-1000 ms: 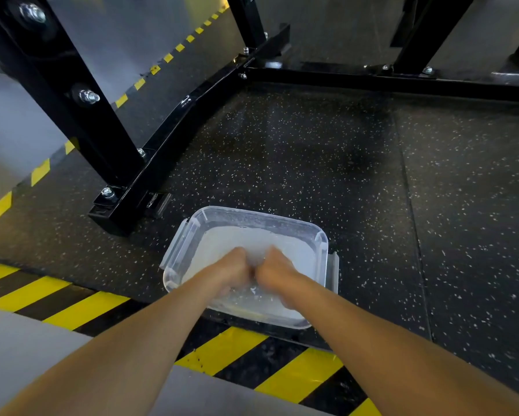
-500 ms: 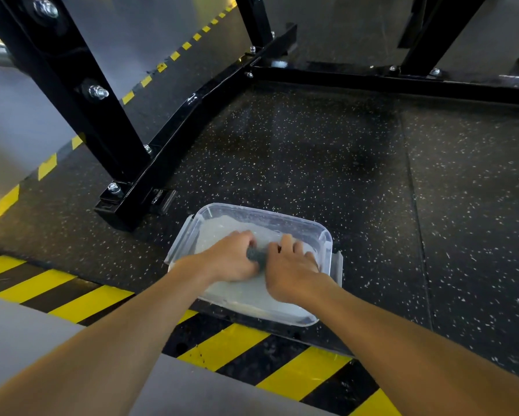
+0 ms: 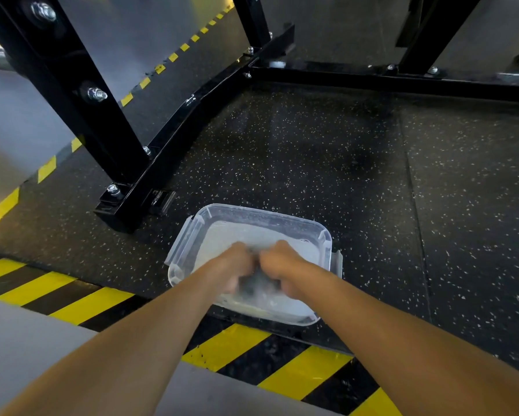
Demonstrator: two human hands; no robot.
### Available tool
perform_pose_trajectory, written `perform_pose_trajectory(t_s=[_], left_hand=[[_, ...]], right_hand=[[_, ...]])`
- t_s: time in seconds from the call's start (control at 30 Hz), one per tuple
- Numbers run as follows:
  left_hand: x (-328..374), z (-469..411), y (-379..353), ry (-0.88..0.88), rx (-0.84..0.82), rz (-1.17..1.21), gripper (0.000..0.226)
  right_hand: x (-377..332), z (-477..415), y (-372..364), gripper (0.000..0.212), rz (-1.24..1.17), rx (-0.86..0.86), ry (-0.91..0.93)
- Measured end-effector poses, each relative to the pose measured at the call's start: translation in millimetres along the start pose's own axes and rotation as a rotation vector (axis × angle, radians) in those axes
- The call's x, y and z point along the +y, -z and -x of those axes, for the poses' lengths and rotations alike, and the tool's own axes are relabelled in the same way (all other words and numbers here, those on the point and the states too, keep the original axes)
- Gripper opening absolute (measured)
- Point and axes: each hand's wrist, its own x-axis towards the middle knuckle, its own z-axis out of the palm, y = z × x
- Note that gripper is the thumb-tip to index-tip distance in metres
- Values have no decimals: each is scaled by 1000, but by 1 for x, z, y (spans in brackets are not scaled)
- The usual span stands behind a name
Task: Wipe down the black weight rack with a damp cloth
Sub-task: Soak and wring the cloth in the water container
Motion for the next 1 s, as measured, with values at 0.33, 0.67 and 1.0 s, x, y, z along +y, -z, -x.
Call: perform_pose_trajectory(t_s=[0.33,0.67,1.0], left_hand=[[1,10,32,-59,-124,-36,21],[-8,5,9,-158,-20,-718,21],[11,11,15,104,-205,288,23]], right_hand=[[7,6,7,41,857,123,327],[22,-10,-7,30,735,37,259],[9,-5,-5,27,192,169,182]])
